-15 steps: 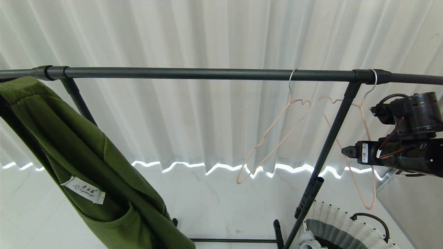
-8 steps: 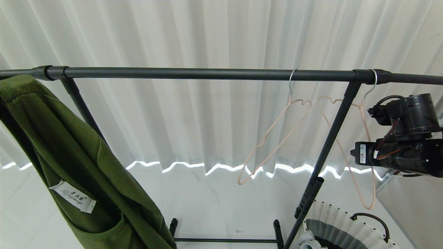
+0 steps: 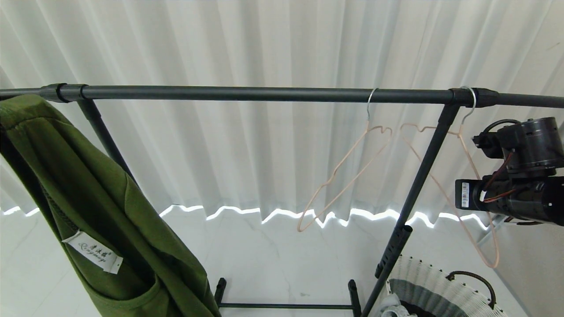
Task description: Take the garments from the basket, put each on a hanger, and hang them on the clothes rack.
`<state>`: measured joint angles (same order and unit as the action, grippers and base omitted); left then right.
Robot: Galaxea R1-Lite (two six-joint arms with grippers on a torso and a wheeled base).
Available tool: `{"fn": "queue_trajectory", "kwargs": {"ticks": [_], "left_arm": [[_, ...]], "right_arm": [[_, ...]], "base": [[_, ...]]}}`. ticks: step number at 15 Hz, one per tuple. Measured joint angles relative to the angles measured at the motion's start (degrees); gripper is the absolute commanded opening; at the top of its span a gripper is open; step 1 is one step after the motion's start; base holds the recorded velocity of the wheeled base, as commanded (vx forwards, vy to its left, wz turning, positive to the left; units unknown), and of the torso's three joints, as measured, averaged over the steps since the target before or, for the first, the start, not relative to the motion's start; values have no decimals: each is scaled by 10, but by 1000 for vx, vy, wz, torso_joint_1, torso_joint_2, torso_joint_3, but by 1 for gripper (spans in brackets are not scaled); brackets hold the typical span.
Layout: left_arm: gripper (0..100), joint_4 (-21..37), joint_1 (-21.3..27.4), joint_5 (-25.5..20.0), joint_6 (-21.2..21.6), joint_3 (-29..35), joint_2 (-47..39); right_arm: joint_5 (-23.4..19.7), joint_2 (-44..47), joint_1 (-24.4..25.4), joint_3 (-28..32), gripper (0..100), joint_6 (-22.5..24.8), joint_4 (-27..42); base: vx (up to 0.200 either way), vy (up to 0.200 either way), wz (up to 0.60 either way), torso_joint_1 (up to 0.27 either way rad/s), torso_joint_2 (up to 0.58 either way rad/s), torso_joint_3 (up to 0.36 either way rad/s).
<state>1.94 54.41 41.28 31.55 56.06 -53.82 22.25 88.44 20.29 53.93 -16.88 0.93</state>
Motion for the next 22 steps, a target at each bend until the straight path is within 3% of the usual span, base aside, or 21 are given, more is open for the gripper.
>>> {"fn": "queue_trajectory", "kwargs": {"ticks": [9,12,18,22], "left_arm": [[0,0,0,-1,1,-1,0],[0,0,0,-1,1,-1,-1],[0,0,0,-2,3,-10,-2],[0,0,0,-1,3,-18,-5]], "right_arm": [[1,-100,1,-24,0,5,-1],[18,-133,1,-29,0,8,3],[28,-276,-1,-137,0,95,16],[28,-389,-3,-188,0,139,96]], "base": [[0,0,0,0,0,0],[0,0,0,0,0,0],[0,0,0,0,0,0],[-150,0,0,7,1,2]]}}
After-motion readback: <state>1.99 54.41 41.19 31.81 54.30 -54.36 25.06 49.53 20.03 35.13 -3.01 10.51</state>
